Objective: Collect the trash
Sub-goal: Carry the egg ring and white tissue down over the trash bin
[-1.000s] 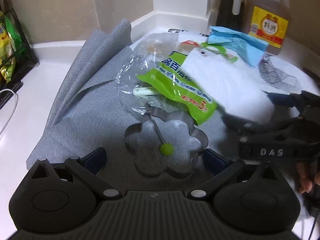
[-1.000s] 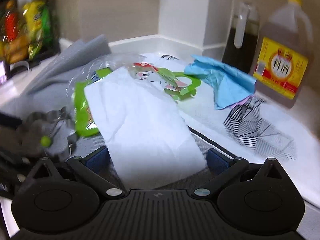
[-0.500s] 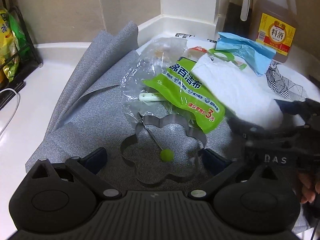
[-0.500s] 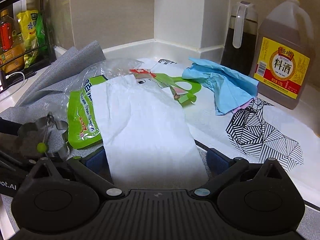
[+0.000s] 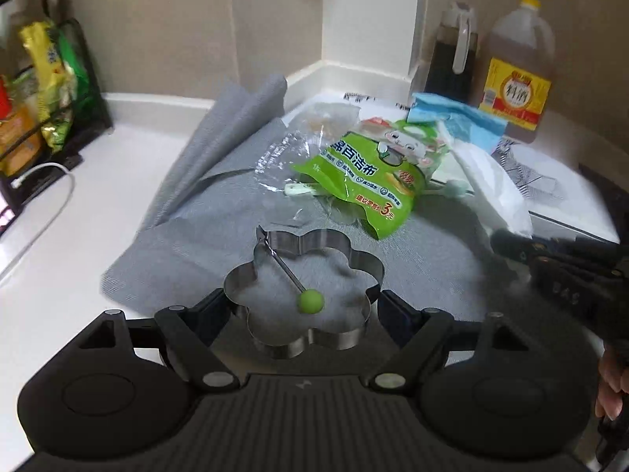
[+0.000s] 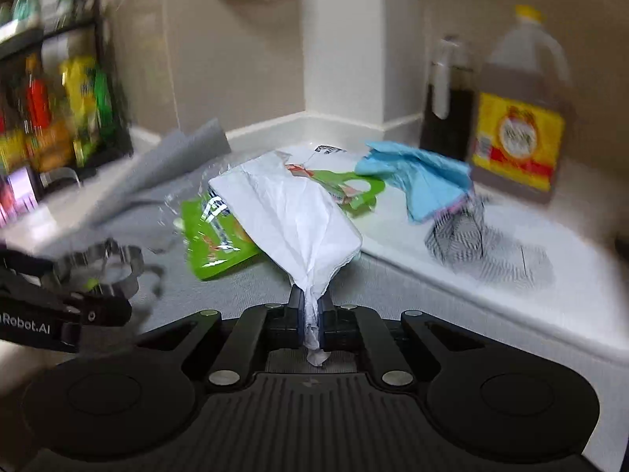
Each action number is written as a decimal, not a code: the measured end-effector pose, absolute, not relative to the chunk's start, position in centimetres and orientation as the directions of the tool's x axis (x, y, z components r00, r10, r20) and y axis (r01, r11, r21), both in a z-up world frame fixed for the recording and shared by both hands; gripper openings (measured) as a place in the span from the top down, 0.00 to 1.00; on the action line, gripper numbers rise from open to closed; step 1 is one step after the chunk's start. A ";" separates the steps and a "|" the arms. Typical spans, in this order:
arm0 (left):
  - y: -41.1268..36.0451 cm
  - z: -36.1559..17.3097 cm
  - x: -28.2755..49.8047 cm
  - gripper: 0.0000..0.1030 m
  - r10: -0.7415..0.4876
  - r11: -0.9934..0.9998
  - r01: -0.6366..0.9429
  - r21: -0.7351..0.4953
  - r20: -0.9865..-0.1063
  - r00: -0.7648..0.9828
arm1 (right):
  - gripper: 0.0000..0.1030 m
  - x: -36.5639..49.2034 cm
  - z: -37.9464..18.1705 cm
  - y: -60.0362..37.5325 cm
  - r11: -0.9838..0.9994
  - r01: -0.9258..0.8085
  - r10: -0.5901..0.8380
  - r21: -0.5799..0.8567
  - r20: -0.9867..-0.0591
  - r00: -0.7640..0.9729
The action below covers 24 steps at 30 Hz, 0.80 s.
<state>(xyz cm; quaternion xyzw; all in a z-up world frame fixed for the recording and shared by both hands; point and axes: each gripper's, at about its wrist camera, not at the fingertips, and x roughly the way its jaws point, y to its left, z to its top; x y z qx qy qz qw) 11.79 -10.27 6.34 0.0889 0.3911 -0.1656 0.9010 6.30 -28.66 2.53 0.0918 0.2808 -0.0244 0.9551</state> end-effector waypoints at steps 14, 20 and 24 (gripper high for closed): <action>-3.0 9.2 -1.5 0.17 -0.227 0.932 0.358 0.060 -0.673 0.704 | 0.93 -5.5 5.1 -25.6 0.979 0.006 0.086 0.201 -0.443 0.892; 0.5 9.4 -6.8 0.17 -0.209 0.940 0.335 0.064 -0.669 0.714 | 0.93 -10.6 5.7 -23.6 0.980 -0.048 0.129 0.194 -0.428 0.895; 2.3 9.2 -10.3 0.17 -0.193 0.949 0.309 0.063 -0.661 0.726 | 0.93 -13.4 5.4 -22.5 0.975 -0.080 0.166 0.207 -0.436 0.885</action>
